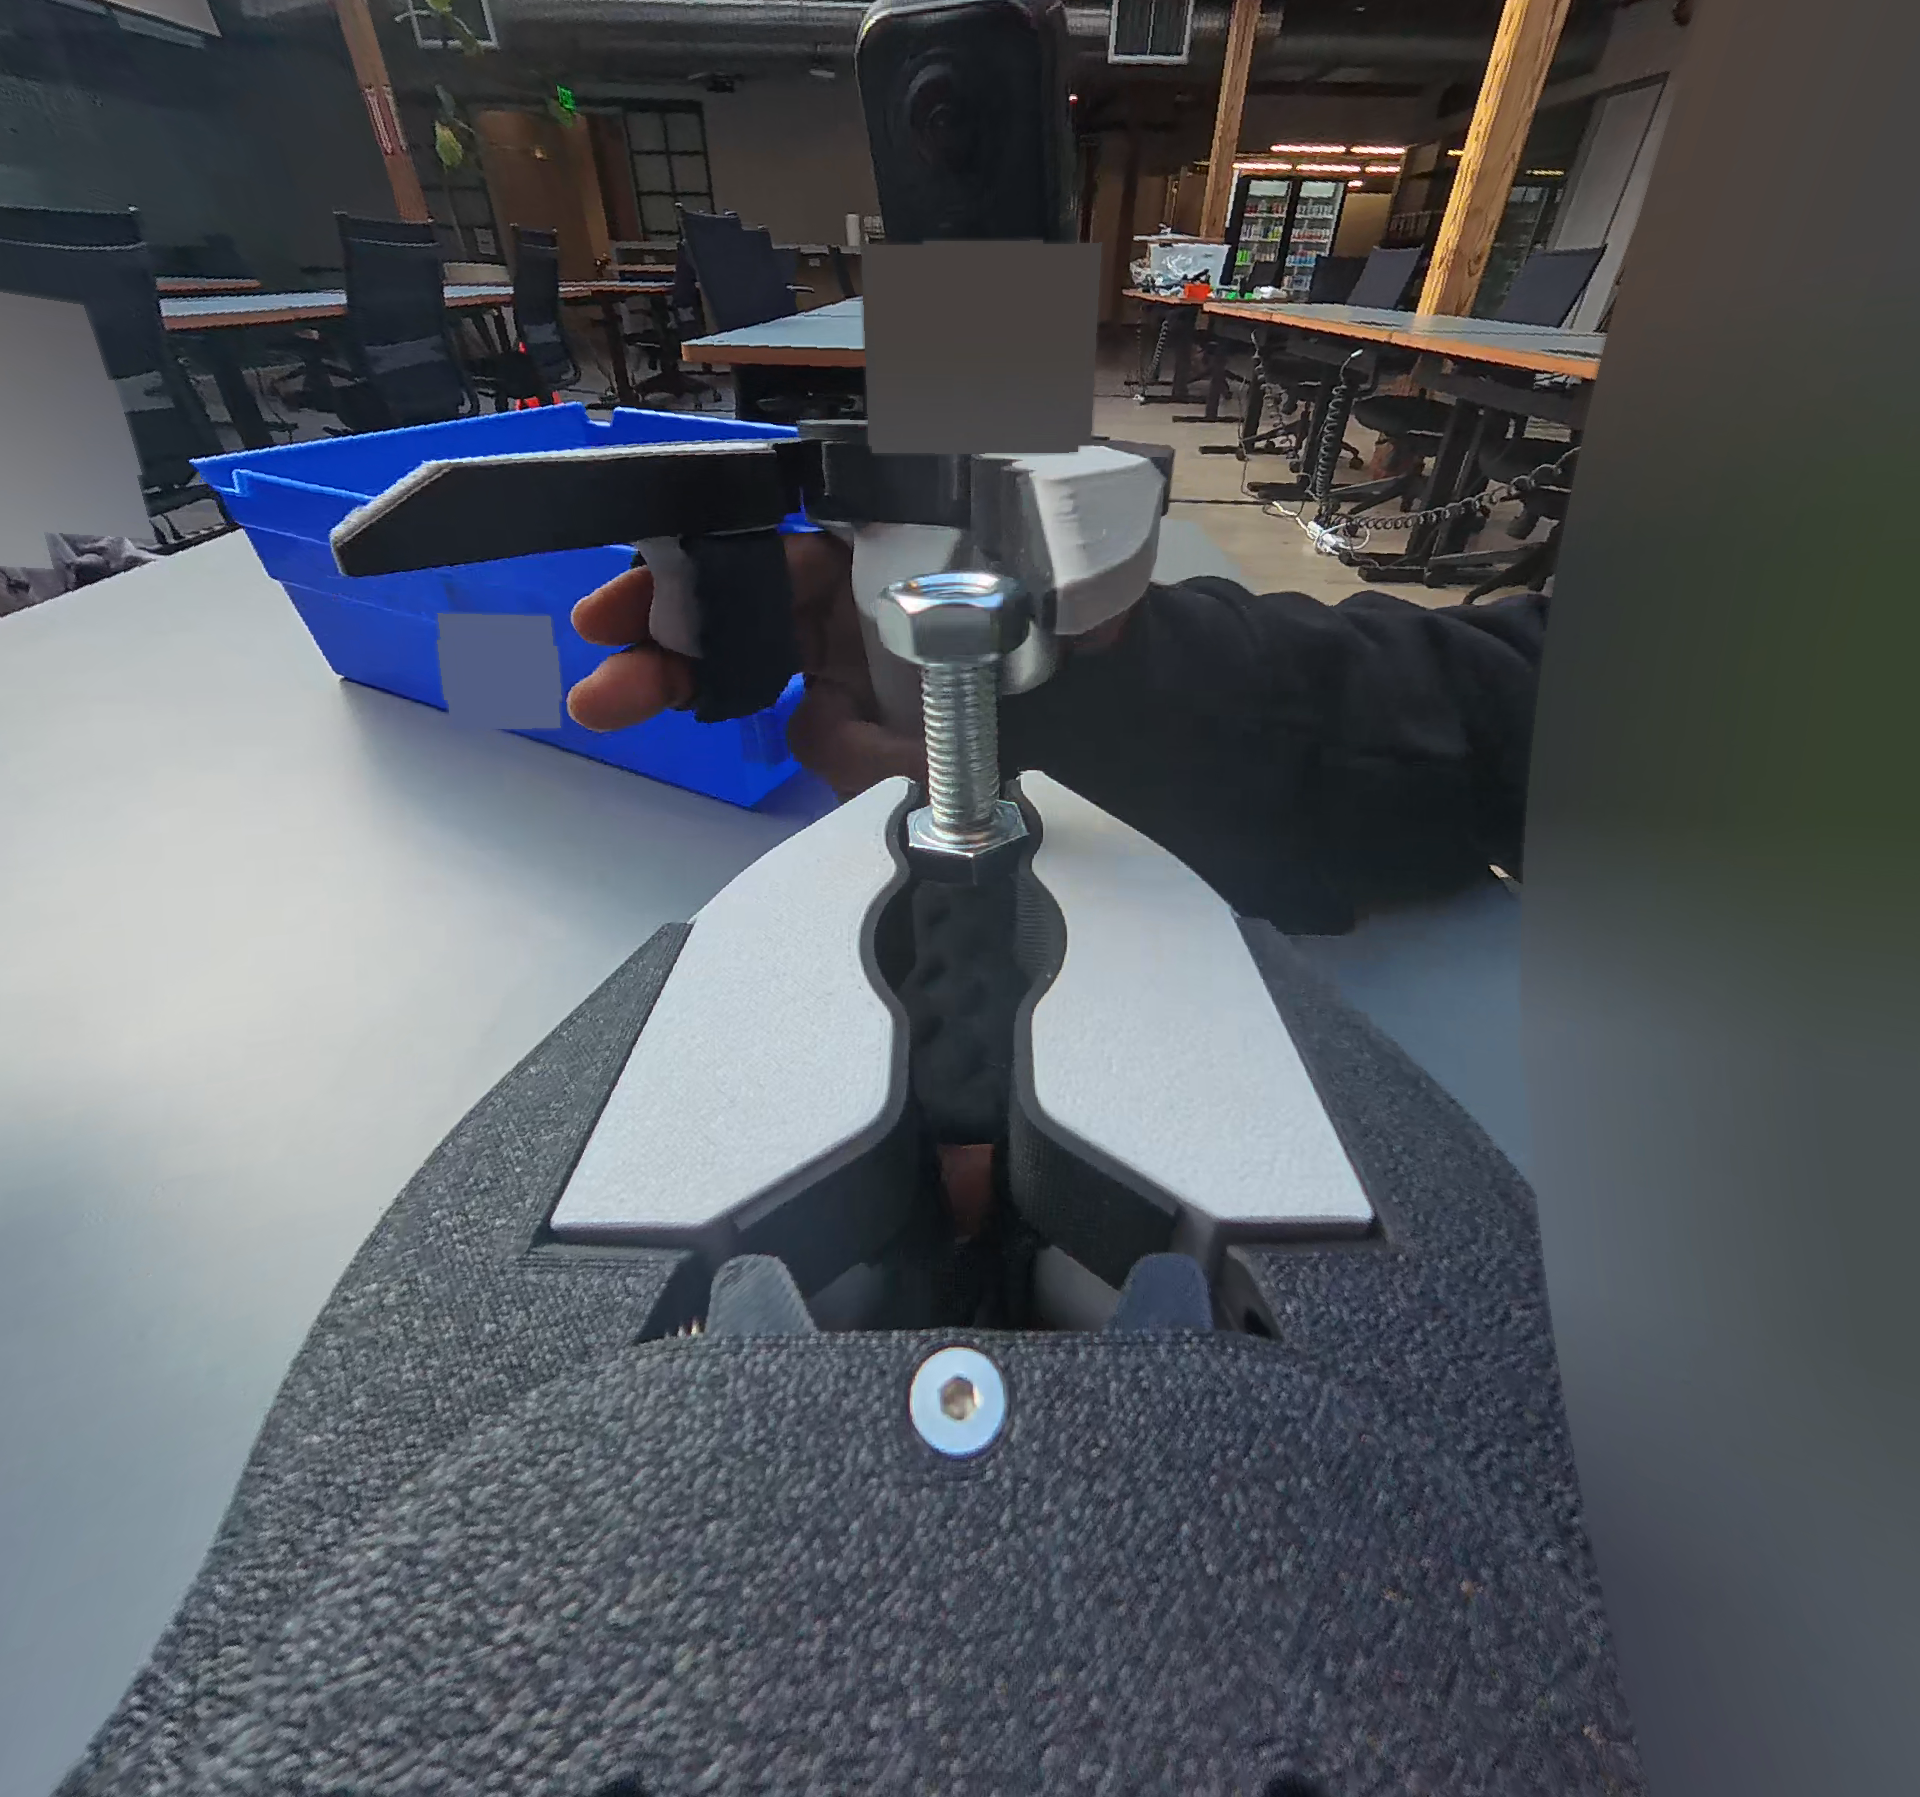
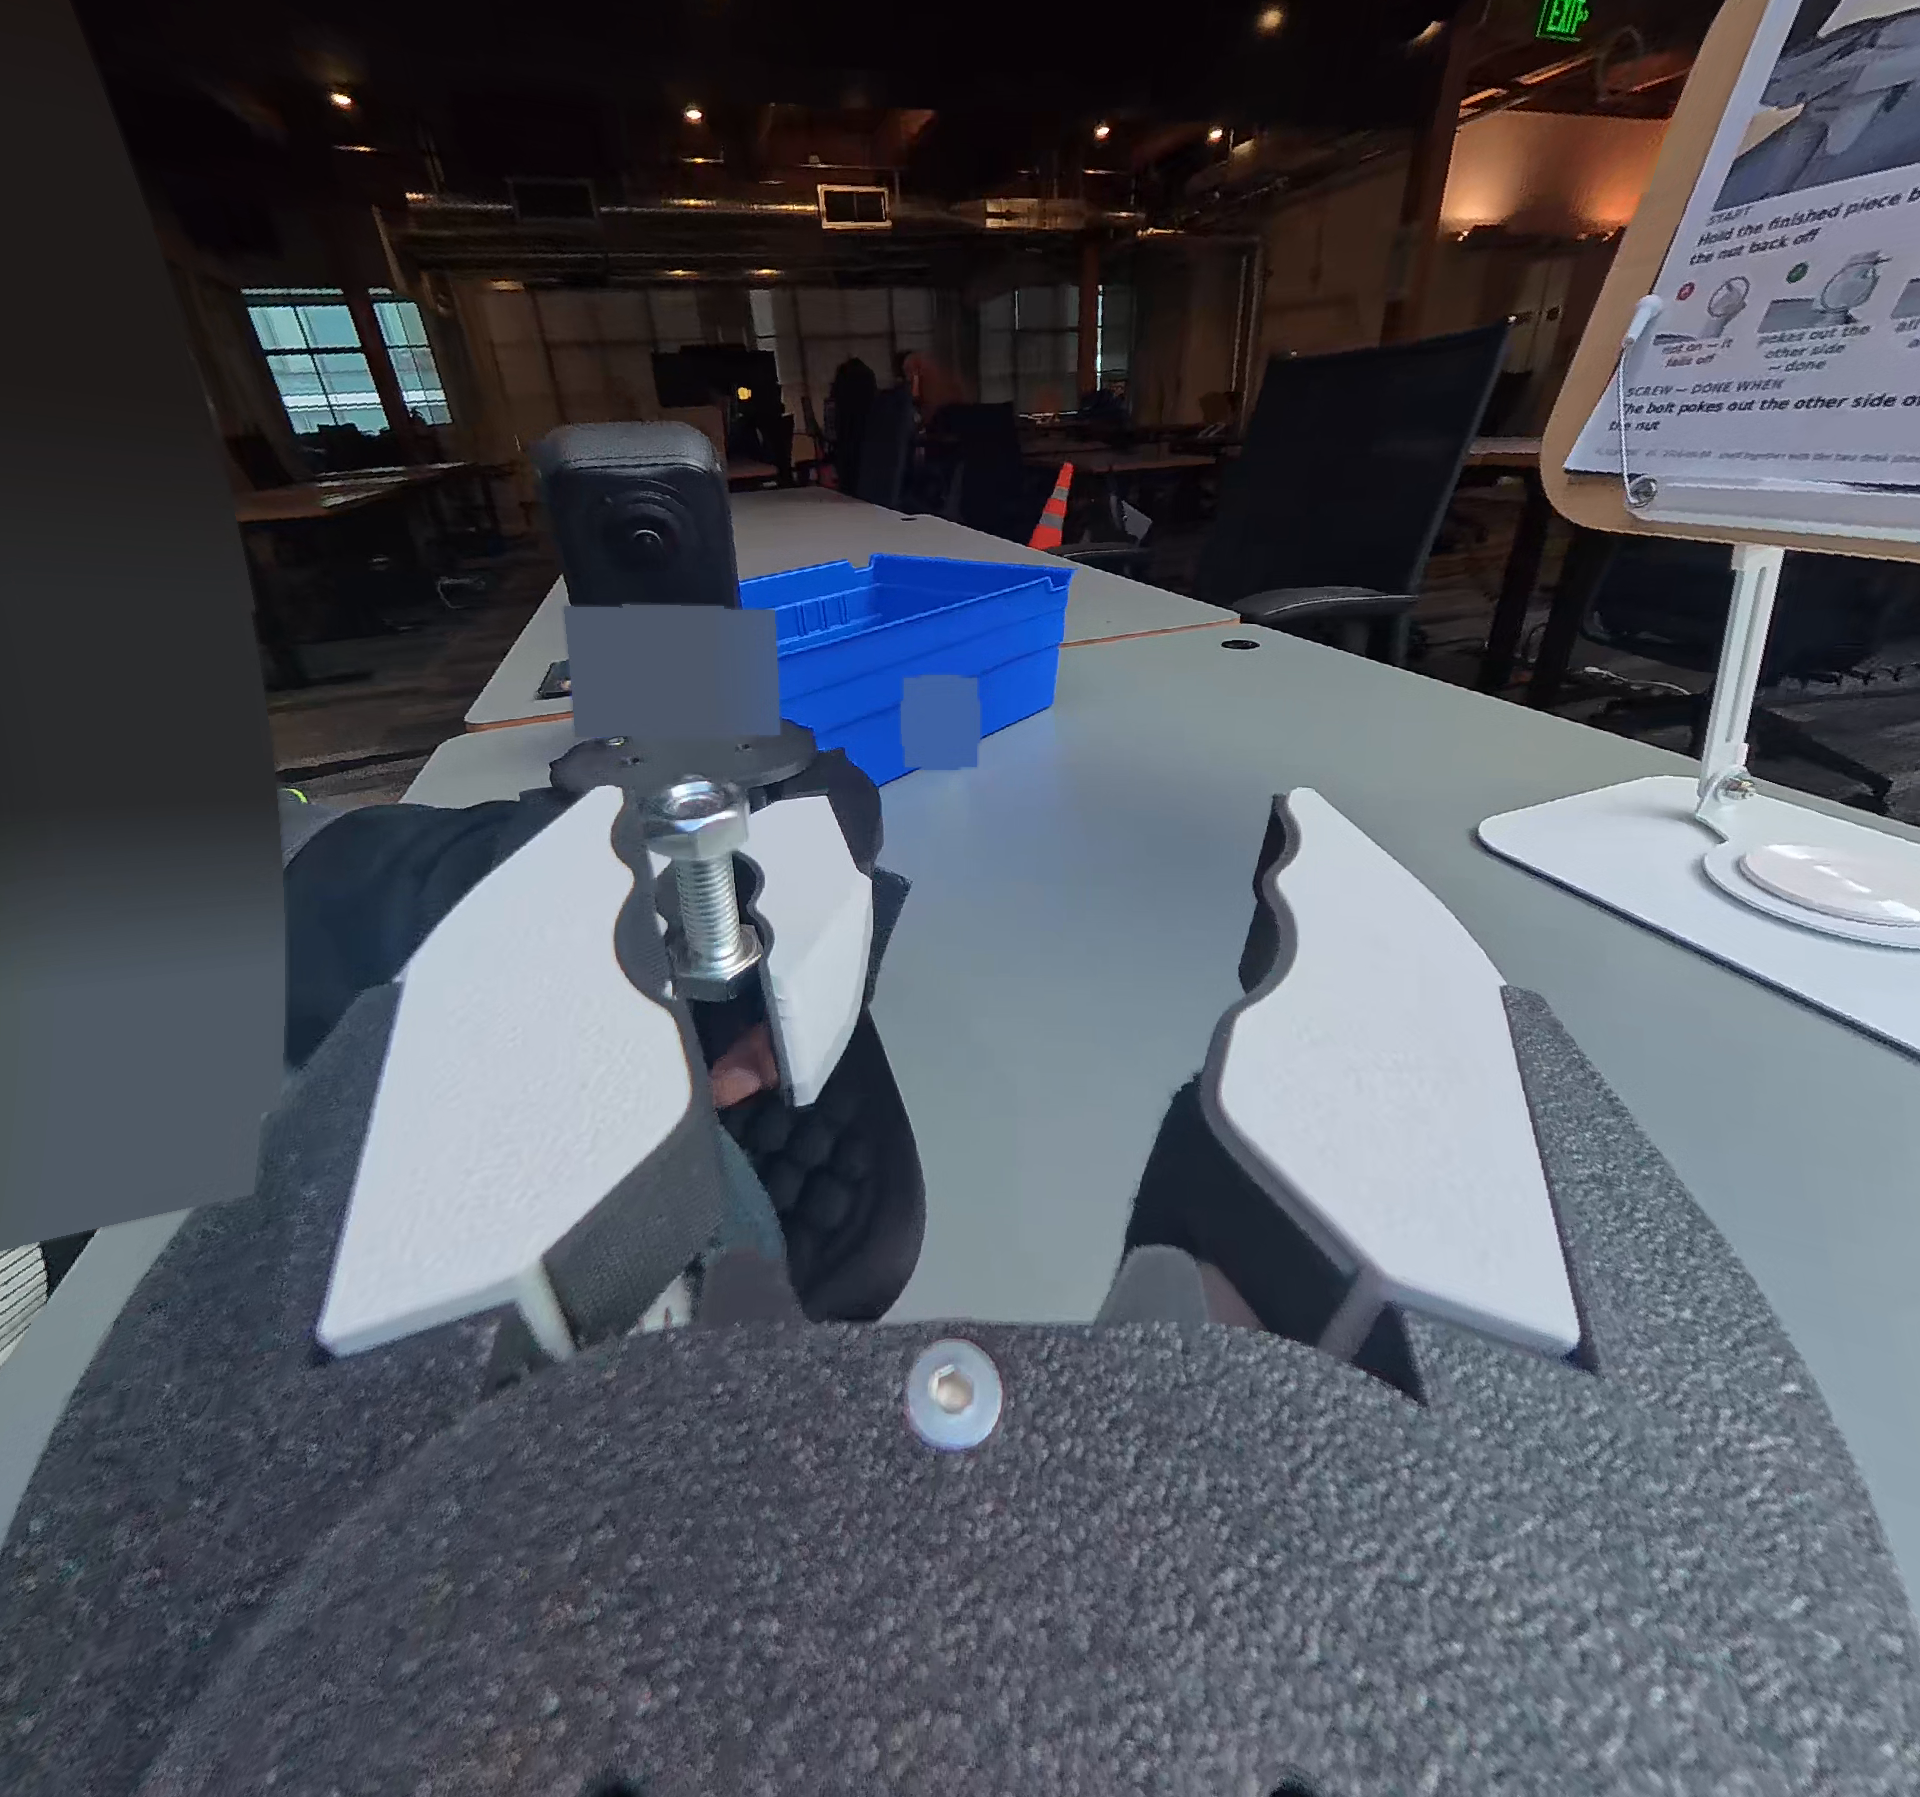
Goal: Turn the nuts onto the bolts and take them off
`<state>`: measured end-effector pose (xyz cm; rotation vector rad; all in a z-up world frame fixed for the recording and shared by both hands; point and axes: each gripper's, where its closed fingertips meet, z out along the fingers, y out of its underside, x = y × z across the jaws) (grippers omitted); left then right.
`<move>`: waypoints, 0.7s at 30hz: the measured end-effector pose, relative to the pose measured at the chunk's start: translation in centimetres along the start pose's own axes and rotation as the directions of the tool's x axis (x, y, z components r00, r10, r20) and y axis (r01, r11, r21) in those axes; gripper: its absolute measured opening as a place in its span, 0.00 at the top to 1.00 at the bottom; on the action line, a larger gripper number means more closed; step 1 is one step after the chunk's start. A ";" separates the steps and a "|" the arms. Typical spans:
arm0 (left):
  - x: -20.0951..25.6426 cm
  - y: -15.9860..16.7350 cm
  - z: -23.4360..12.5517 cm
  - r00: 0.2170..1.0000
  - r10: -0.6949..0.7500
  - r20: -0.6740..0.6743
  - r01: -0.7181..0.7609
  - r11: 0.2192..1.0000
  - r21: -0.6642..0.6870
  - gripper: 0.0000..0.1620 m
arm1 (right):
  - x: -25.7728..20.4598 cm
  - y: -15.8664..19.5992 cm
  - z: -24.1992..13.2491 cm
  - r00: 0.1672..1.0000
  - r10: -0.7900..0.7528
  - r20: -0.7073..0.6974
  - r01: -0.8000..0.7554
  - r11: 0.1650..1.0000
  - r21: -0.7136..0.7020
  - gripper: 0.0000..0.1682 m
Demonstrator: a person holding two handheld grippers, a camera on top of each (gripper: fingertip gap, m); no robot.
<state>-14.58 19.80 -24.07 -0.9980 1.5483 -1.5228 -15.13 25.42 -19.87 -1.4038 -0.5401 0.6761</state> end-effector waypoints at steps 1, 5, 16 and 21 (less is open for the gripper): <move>-0.1 -0.1 -0.1 1.000 -0.006 0.000 0.006 1.000 0.007 0.91 | 0.1 -0.1 -0.3 1.000 -0.006 0.005 0.006 1.000 0.001 0.37; -0.1 -0.2 -0.1 1.000 -0.011 -0.001 0.011 1.000 0.014 0.91 | 0.1 -1.2 -1.3 1.000 -0.020 0.023 0.019 0.999 0.032 0.40; 0.1 0.2 0.1 1.000 0.013 0.003 -0.013 1.000 -0.014 0.91 | -0.5 0.5 0.9 1.000 -0.004 -0.007 0.003 1.000 -0.014 0.35; -0.1 -0.1 -0.1 1.000 -0.007 0.001 0.007 1.000 0.007 0.91 | 0.4 0.2 -0.3 1.000 -0.005 -0.002 0.005 1.000 -0.015 0.36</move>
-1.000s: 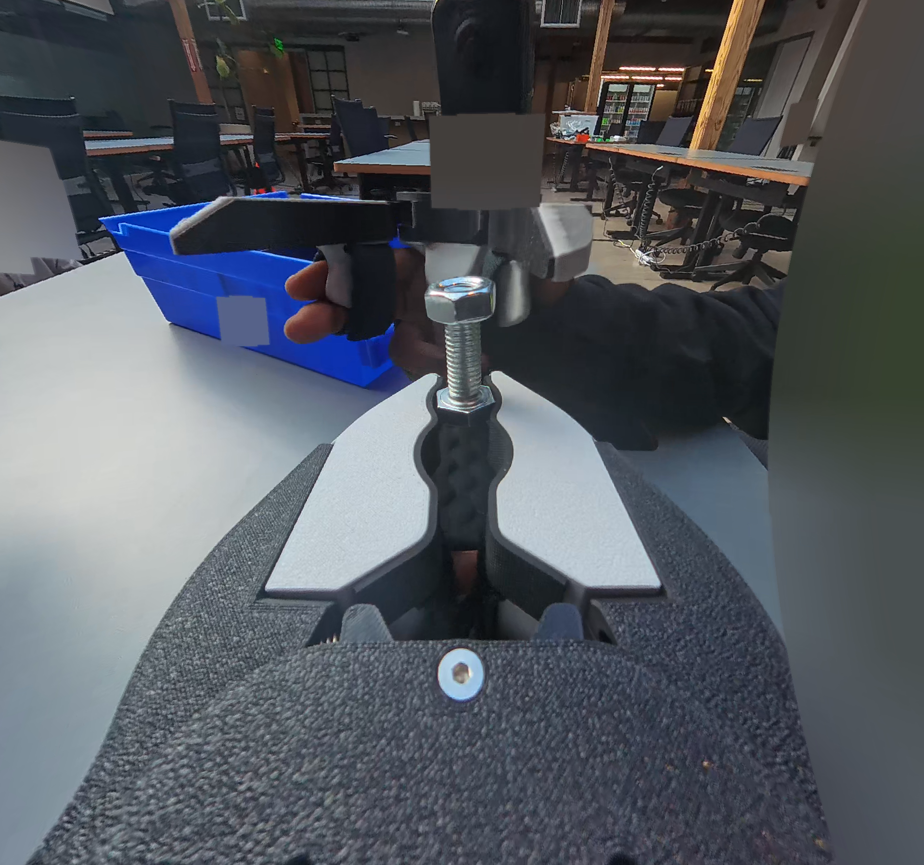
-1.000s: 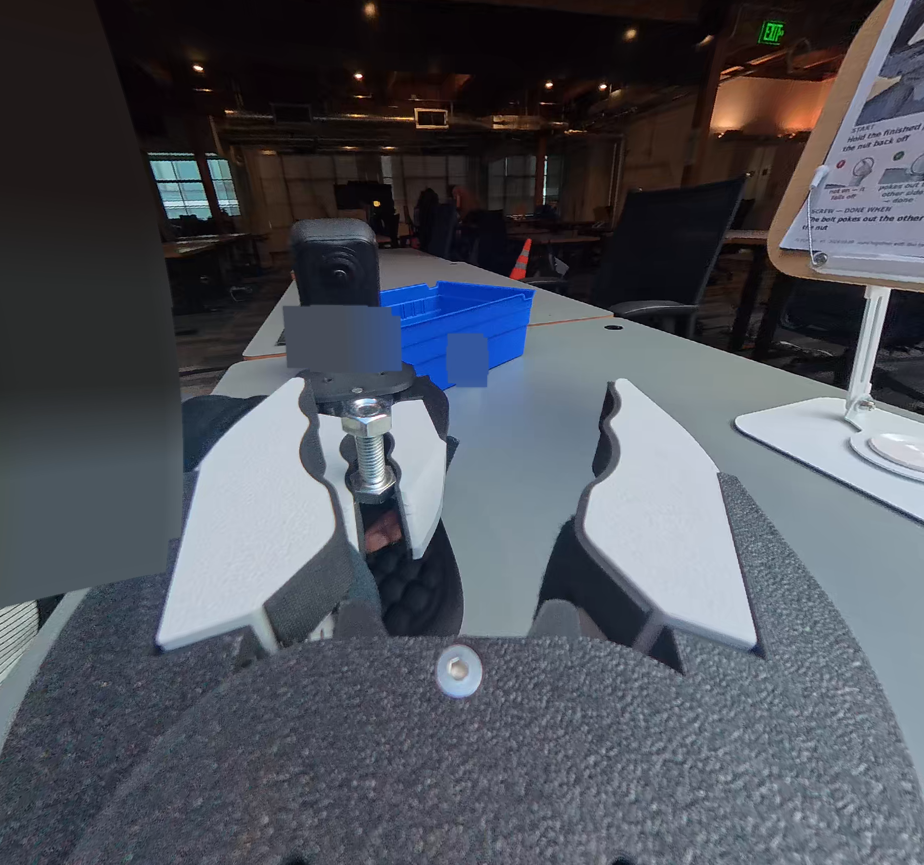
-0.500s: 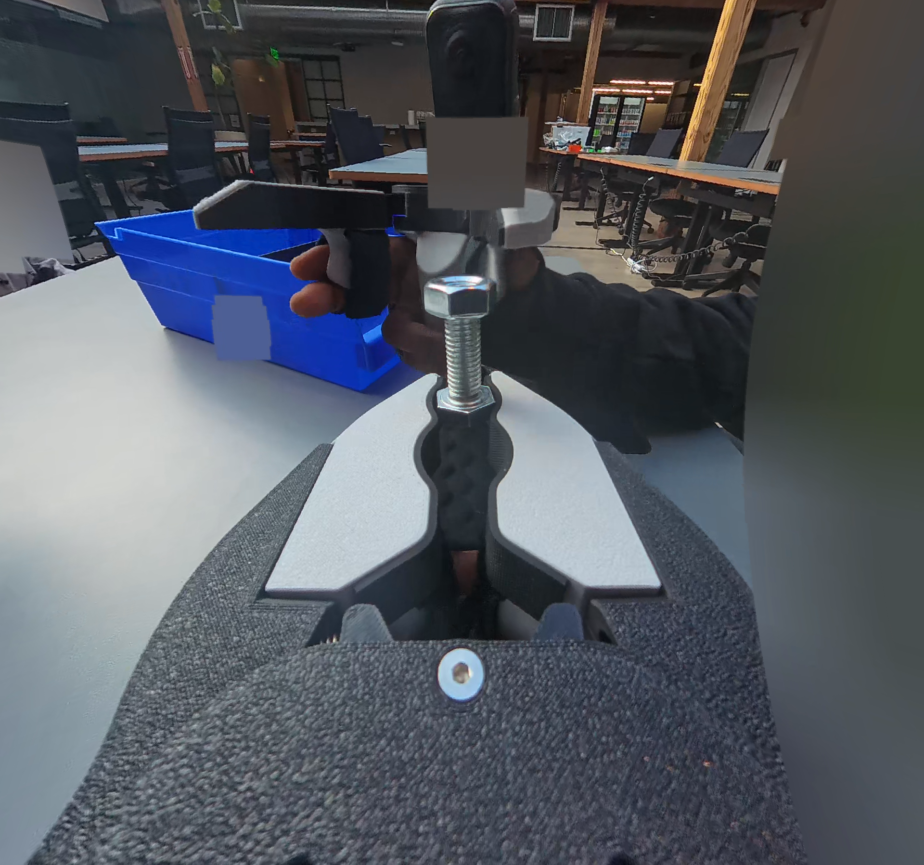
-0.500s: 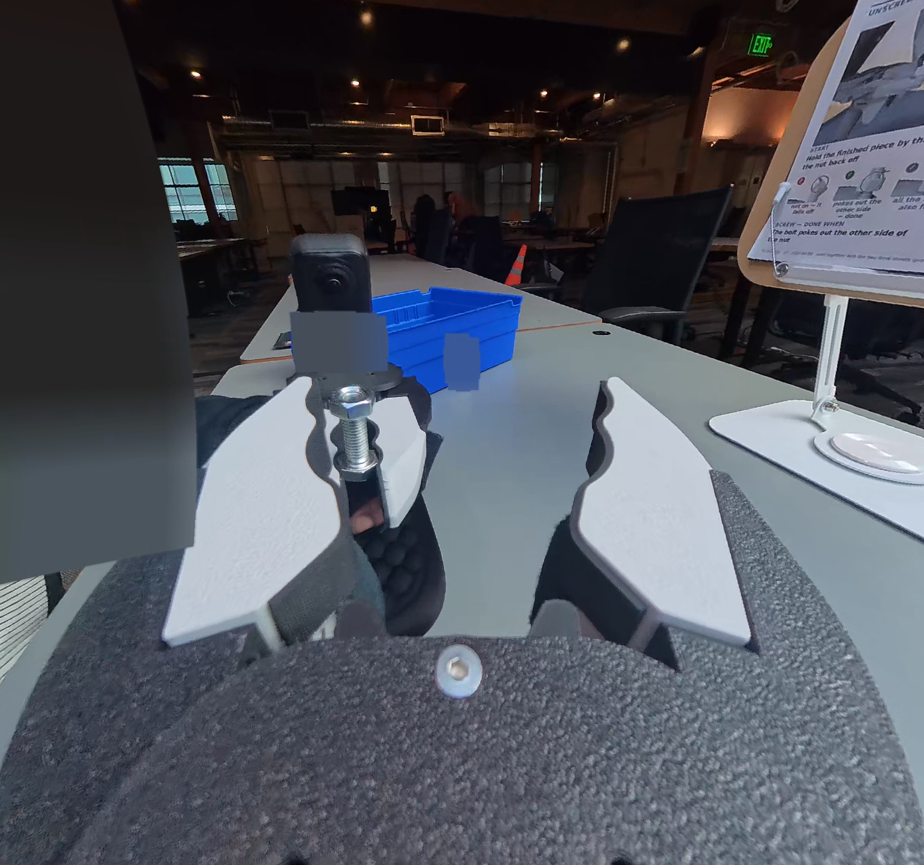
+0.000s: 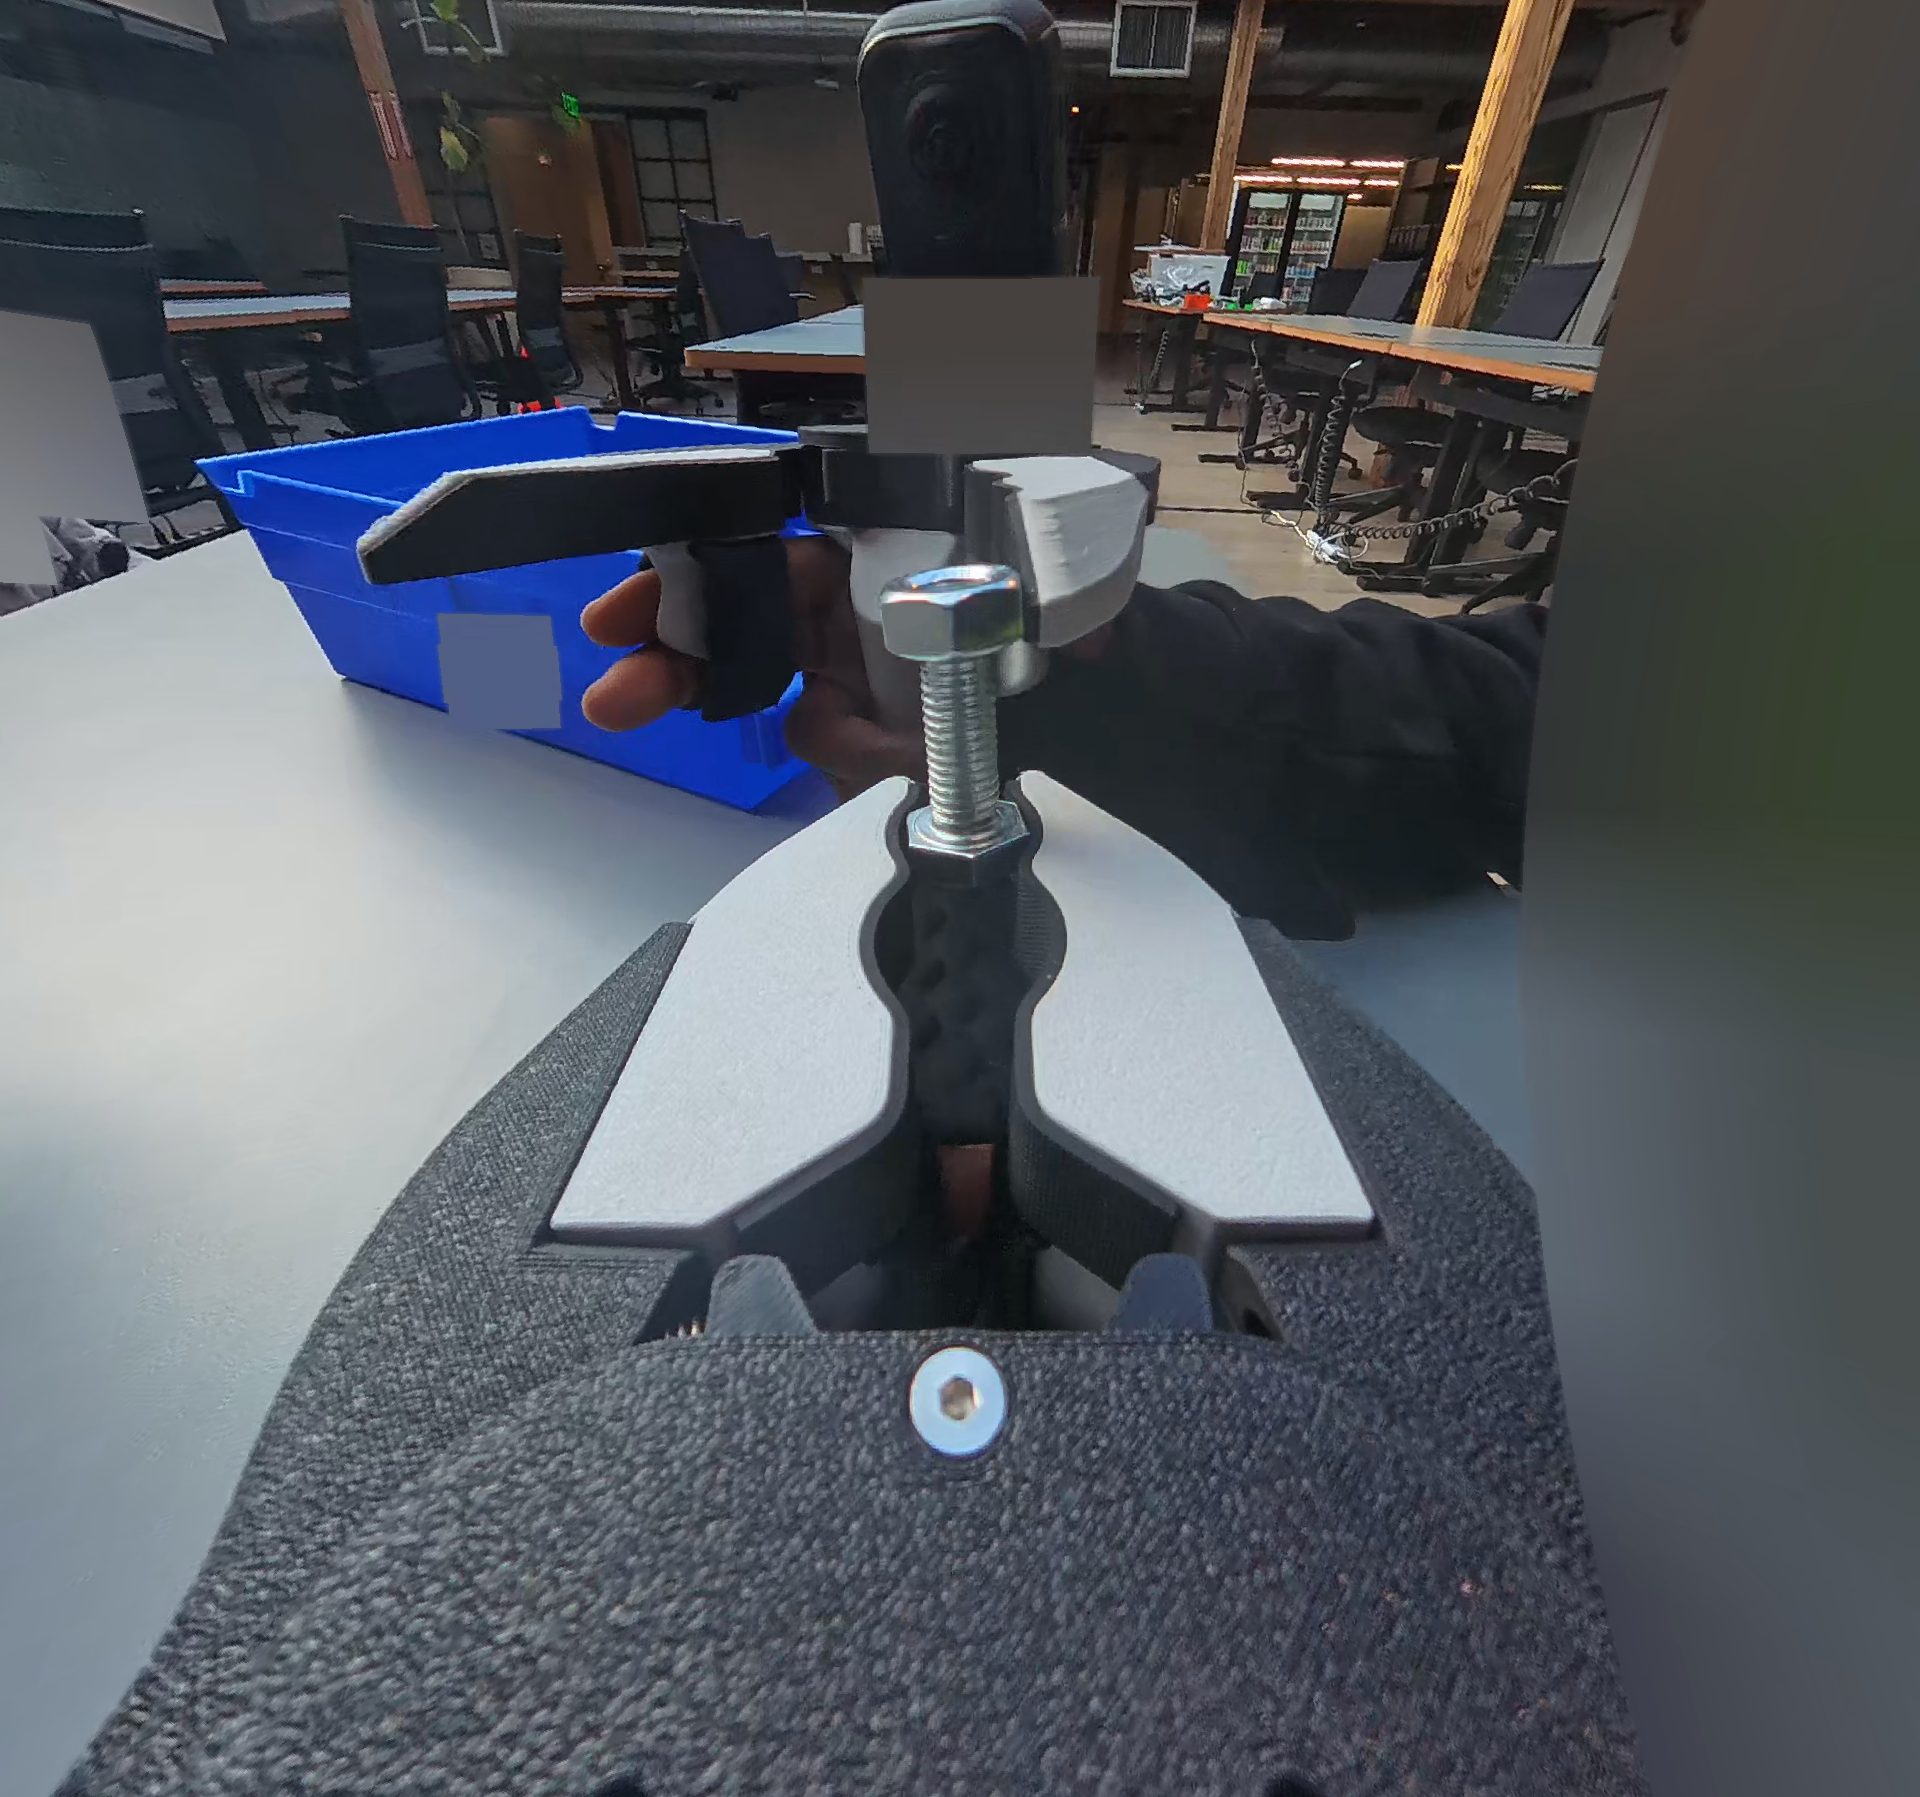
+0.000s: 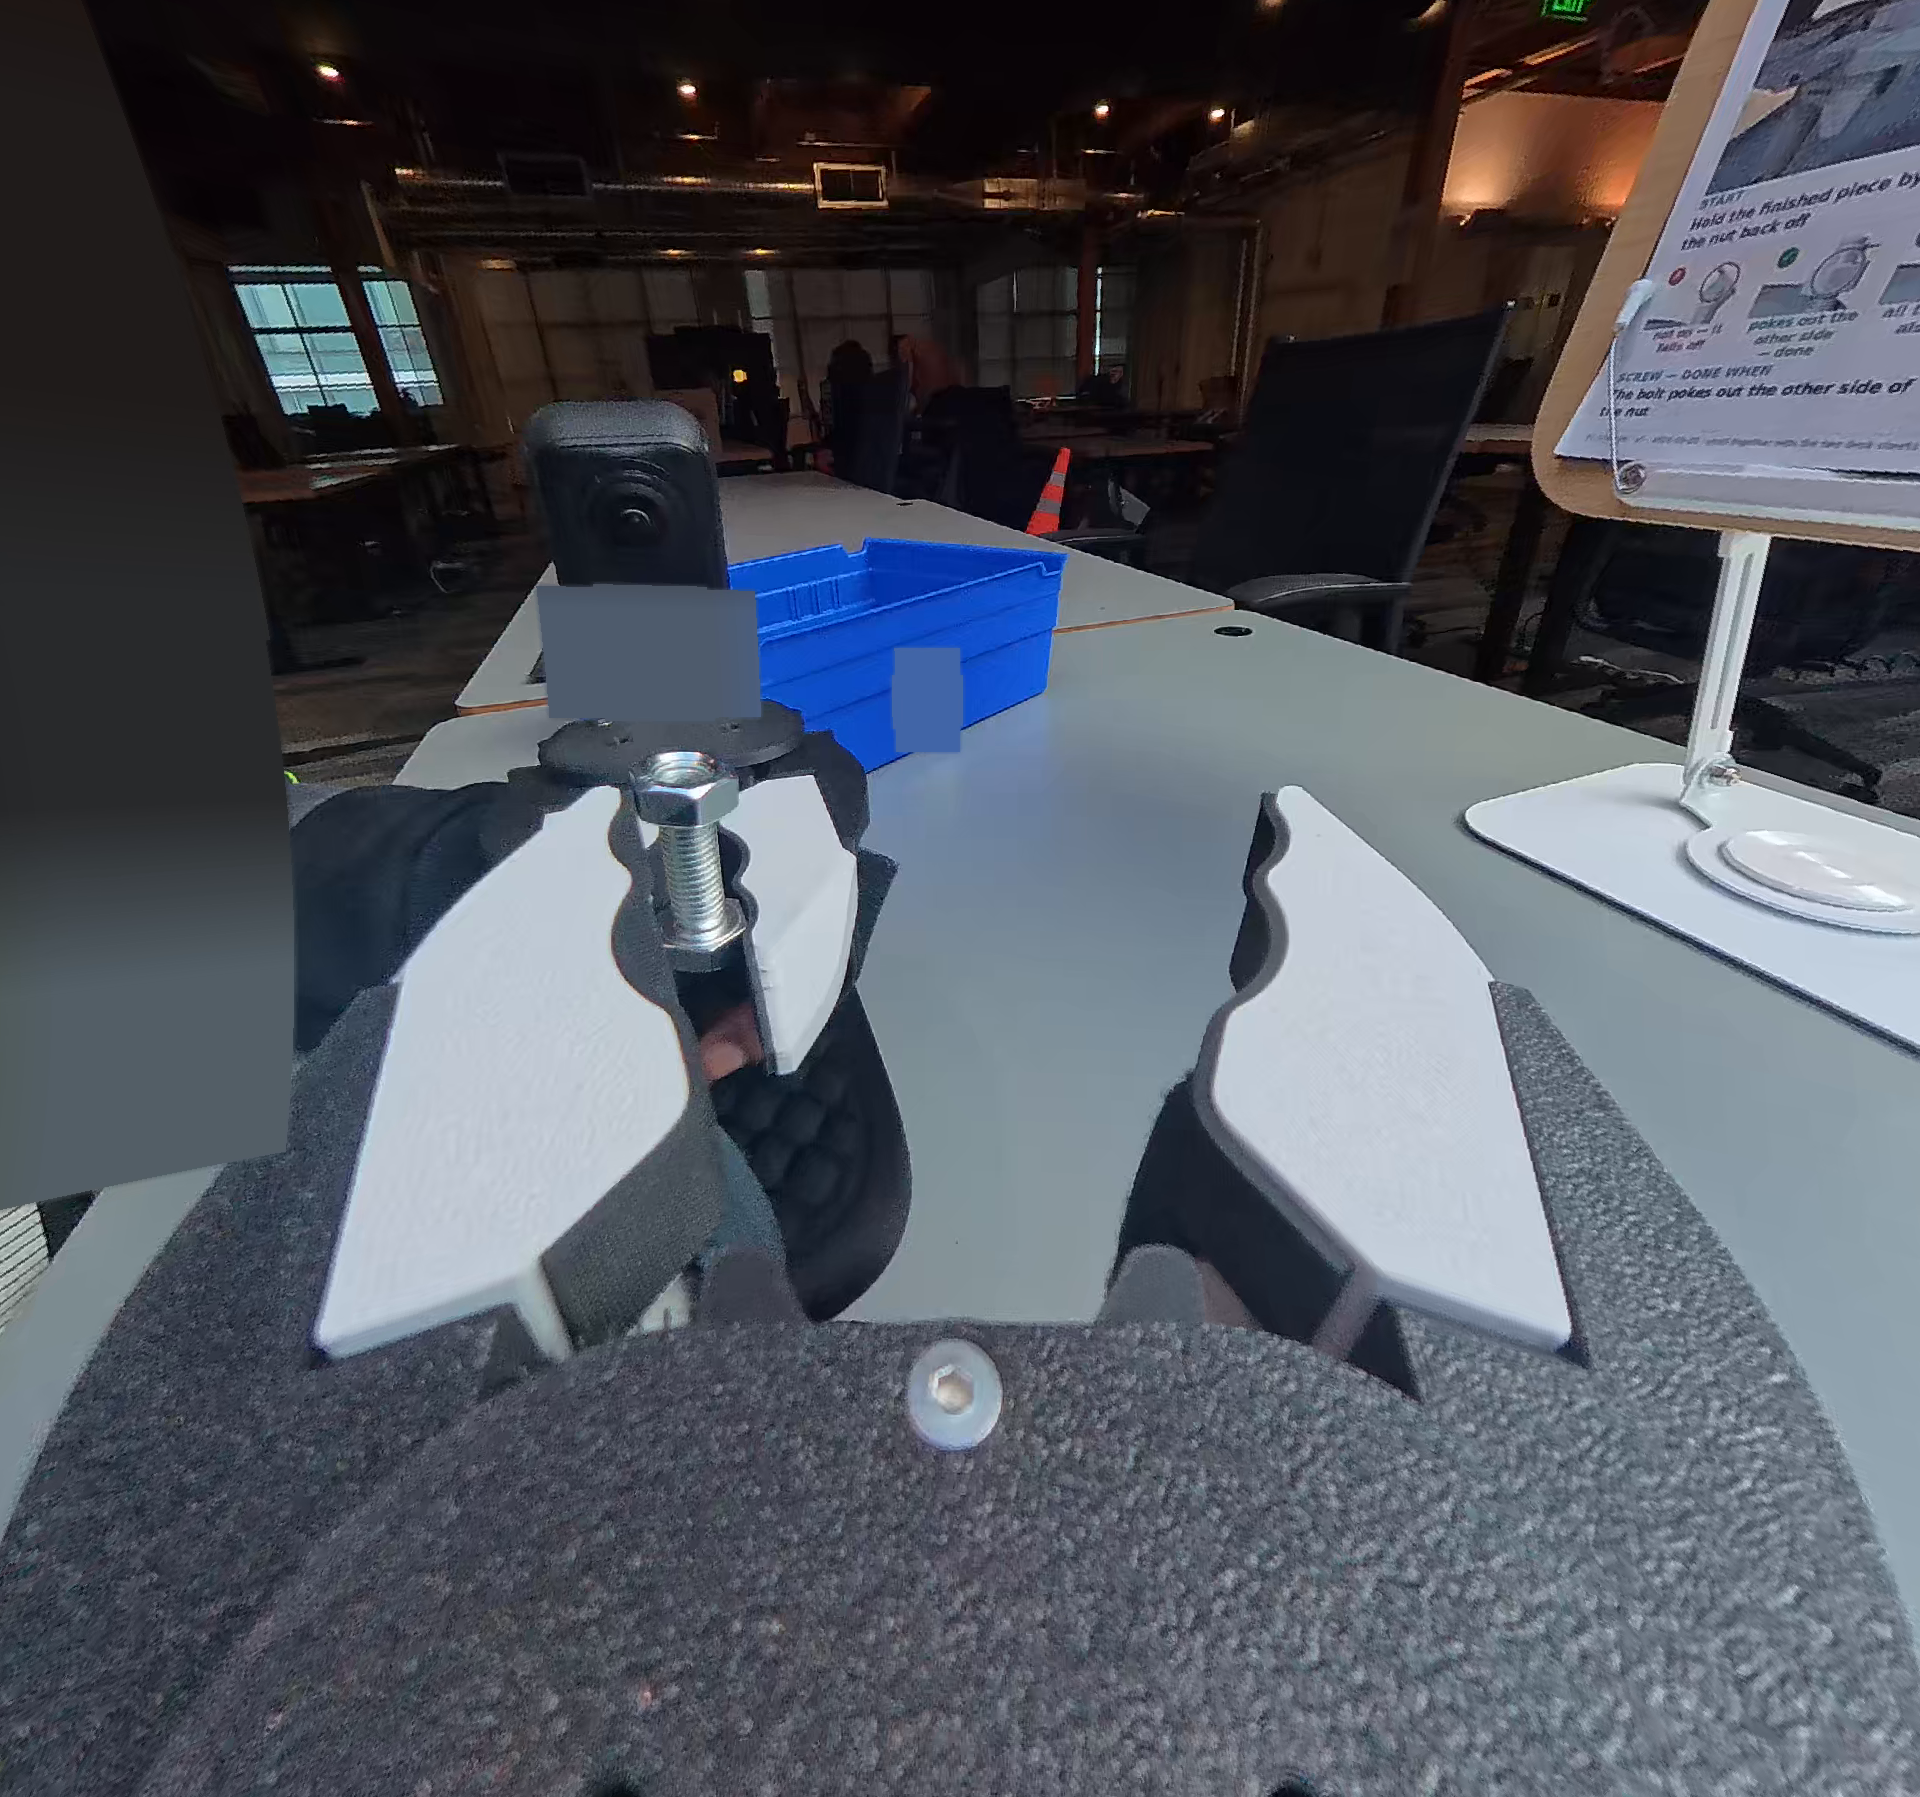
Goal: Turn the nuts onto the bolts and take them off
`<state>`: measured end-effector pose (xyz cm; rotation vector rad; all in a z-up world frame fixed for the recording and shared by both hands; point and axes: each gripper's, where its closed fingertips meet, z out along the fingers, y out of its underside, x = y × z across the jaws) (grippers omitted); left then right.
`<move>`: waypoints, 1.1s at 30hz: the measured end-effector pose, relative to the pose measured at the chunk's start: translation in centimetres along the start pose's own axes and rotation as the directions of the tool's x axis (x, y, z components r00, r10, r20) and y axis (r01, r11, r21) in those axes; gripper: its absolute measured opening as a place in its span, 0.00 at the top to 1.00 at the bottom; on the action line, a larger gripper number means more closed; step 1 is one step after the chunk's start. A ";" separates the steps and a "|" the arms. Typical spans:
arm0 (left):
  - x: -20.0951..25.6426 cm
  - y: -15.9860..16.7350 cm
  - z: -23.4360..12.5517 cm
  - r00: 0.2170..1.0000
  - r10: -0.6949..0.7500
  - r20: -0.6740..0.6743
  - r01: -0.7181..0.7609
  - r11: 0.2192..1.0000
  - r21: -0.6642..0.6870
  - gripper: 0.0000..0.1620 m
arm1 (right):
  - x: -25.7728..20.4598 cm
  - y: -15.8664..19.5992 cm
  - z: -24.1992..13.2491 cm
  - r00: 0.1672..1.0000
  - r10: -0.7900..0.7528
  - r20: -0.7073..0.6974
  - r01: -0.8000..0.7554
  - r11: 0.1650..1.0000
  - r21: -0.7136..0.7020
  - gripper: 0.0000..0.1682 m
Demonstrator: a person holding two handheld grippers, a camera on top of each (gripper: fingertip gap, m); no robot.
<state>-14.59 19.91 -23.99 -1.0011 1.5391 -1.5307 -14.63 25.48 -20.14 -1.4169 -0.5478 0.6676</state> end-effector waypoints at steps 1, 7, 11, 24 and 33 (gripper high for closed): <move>0.0 0.0 0.0 1.000 -0.002 0.002 0.002 1.000 0.004 0.91 | 0.2 -0.1 -0.3 1.000 -0.007 -0.003 0.007 1.000 -0.001 0.36; 0.0 0.0 0.0 1.000 -0.002 0.001 0.002 1.000 0.004 0.91 | -0.3 -1.6 -1.3 0.999 -0.008 0.048 0.004 0.997 0.079 0.37; 0.0 0.2 0.1 1.000 0.008 0.007 -0.008 1.000 -0.013 0.91 | -1.2 -0.6 0.6 0.999 -0.009 0.035 0.007 0.999 0.051 0.30; -0.1 -0.1 -0.1 1.000 -0.004 0.003 0.004 1.000 0.005 0.91 | 0.7 -1.6 -1.3 1.000 -0.024 -0.016 0.025 0.995 0.094 0.37; 0.1 0.2 0.1 1.000 0.017 0.005 -0.017 1.000 -0.020 0.91 | -1.0 -0.5 1.2 1.000 -0.011 -0.013 0.012 0.997 0.075 0.33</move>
